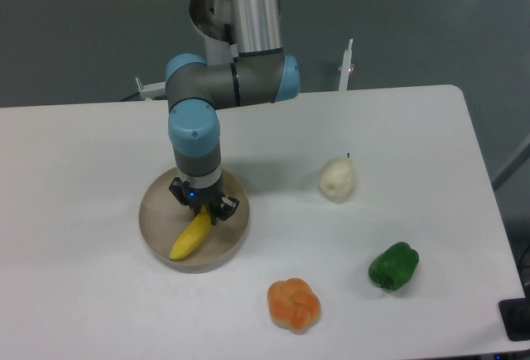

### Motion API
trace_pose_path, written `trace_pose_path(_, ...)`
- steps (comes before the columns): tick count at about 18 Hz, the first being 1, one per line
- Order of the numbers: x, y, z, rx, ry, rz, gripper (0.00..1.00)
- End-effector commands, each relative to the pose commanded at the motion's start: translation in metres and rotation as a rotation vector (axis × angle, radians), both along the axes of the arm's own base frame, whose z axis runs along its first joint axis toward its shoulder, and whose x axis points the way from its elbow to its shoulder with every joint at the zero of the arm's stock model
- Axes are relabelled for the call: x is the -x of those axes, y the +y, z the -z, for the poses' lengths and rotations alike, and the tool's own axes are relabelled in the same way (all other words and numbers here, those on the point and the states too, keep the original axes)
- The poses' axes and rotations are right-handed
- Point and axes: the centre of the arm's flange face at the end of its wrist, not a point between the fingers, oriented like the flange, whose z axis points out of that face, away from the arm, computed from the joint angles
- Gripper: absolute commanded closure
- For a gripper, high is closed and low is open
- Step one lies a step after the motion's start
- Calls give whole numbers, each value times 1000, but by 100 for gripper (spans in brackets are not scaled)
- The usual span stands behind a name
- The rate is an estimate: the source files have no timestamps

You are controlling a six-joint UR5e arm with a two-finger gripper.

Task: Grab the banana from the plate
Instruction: 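Close the gripper on the banana's middle, then lift the banana off the plate and carry it toward the green pepper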

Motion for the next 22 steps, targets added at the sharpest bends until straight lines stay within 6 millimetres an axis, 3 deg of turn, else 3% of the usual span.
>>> trace_pose_path(6, 13, -3, -53, -46, 102, 90, 66)
trace_pose_path(8, 29, -7, -58, -52, 109, 81, 66)
trace_pose_path(10, 41, -11, -81, -84, 139, 117, 66)
trace_pose_path(11, 65, -15, -99, -106, 166, 115, 66)
trace_pose_path(16, 131, -14, -146, -164, 247, 151, 66)
trace_pose_path(22, 181, -20, -159, -136, 275, 220, 66)
